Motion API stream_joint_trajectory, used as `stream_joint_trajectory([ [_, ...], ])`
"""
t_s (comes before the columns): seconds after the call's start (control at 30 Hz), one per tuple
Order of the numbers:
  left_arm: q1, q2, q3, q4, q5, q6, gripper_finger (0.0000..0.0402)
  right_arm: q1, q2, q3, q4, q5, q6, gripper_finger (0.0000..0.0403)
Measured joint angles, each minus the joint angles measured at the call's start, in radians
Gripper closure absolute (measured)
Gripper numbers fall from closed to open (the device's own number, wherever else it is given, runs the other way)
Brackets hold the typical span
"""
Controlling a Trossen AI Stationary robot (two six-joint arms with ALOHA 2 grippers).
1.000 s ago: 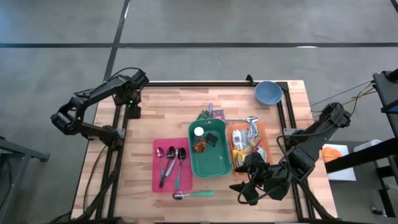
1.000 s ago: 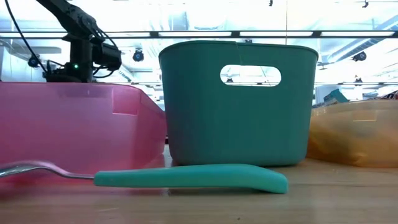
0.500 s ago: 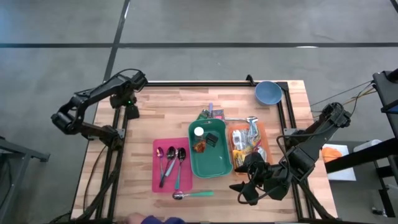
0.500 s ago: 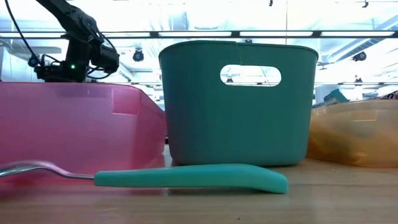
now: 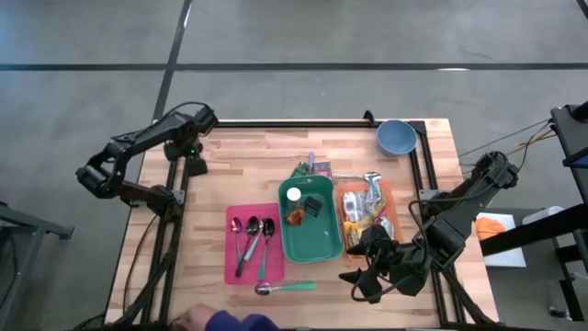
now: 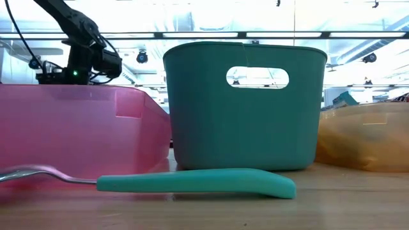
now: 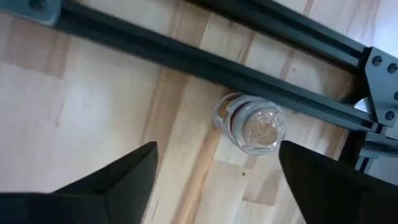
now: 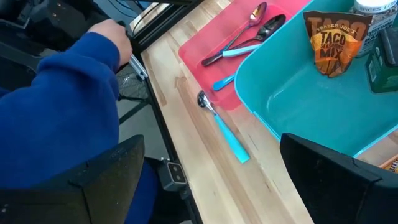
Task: Pick & Place Food Item
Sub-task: Put the brown seasoning bottle into the green bin
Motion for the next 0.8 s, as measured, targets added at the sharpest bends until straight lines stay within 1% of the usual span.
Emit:
stream_joint_trajectory([
  [0.1,0.0,0.0,-0.022,0.042,0.002,-0.033,0.0038,0.0,0.0,0.0,0.0,0.0,0.007,0.0034],
  [0.23,-0.001,0.0,-0.037,0.082,-0.023,-0.064,0.002,0.0,0.0,0.0,0.0,0.0,-0.001,0.0034],
  [0.47,-0.007,0.01,-0.044,0.086,-0.051,-0.069,0.0016,0.0,0.0,0.0,0.0,0.0,-0.002,0.0034],
  [0.8,-0.008,0.012,-0.044,0.082,-0.076,-0.033,0.0016,0.0,0.0,0.0,0.0,0.0,0.006,0.0034],
])
